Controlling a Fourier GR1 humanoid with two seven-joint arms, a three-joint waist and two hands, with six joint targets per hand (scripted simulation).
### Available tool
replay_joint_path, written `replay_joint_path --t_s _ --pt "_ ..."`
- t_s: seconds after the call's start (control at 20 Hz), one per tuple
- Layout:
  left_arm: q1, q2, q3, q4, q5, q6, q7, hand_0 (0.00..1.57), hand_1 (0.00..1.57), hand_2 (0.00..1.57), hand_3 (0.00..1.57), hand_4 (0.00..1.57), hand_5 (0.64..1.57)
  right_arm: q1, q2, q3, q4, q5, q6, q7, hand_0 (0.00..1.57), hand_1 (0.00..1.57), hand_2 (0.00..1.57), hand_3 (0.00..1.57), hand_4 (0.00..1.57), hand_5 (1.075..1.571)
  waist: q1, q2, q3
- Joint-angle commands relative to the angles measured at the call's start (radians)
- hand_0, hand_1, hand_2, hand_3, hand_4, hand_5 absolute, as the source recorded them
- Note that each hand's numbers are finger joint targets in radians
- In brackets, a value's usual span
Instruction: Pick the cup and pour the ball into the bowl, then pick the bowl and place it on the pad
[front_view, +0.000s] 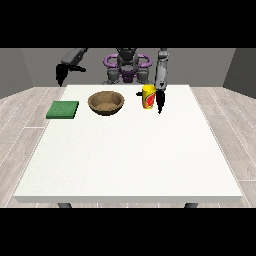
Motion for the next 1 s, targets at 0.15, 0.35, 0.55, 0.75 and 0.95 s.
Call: replay_joint_path --t_s 0.15,0.35,0.55,0.75,0.95 --pt "0.012 -0.019 -0.04 0.041 -0.127 0.277 -0.092 1.29 1.29 1.57 1.57 1.4 1.268 -0.049 -0.075 -0.039 0.012 -0.049 0.065 0.019 0.0 0.0 0.0 0.0 0.0 1.57 -0.063 0.035 -0.0022" --pt "0.056 -0.019 -0.06 0.049 -0.113 0.338 -0.1 1.32 1.32 1.57 1.57 1.48 1.25 -0.052 -0.079 -0.031 -0.016 -0.05 0.069 0.032 0.0 0.0 0.0 0.0 0.0 1.57 -0.098 0.052 -0.0028" --pt "0.07 0.002 -0.121 -0.021 -0.18 0.292 0.056 1.32 1.32 1.57 1.57 1.5 1.256 -0.007 -0.126 -0.093 0.123 -0.055 0.099 0.002 0.0 0.0 0.0 0.0 0.0 1.57 -0.018 -0.082 -0.0012" --pt "-0.022 0.162 -0.187 -0.034 -0.327 0.38 0.285 1.38 1.38 1.57 1.57 1.57 1.341 -0.008 -0.081 -0.052 0.131 -0.038 0.046 0.097 0.0 0.0 0.0 0.0 0.0 1.569 0.011 -0.213 0.0019" --pt "-0.162 0.327 -0.213 -0.023 -0.414 0.324 0.499 1.45 1.45 1.57 1.57 1.57 1.291 -0.011 -0.112 -0.072 0.175 -0.041 0.063 0.099 0.0 0.0 0.0 0.0 0.0 1.569 0.023 -0.249 0.0024"
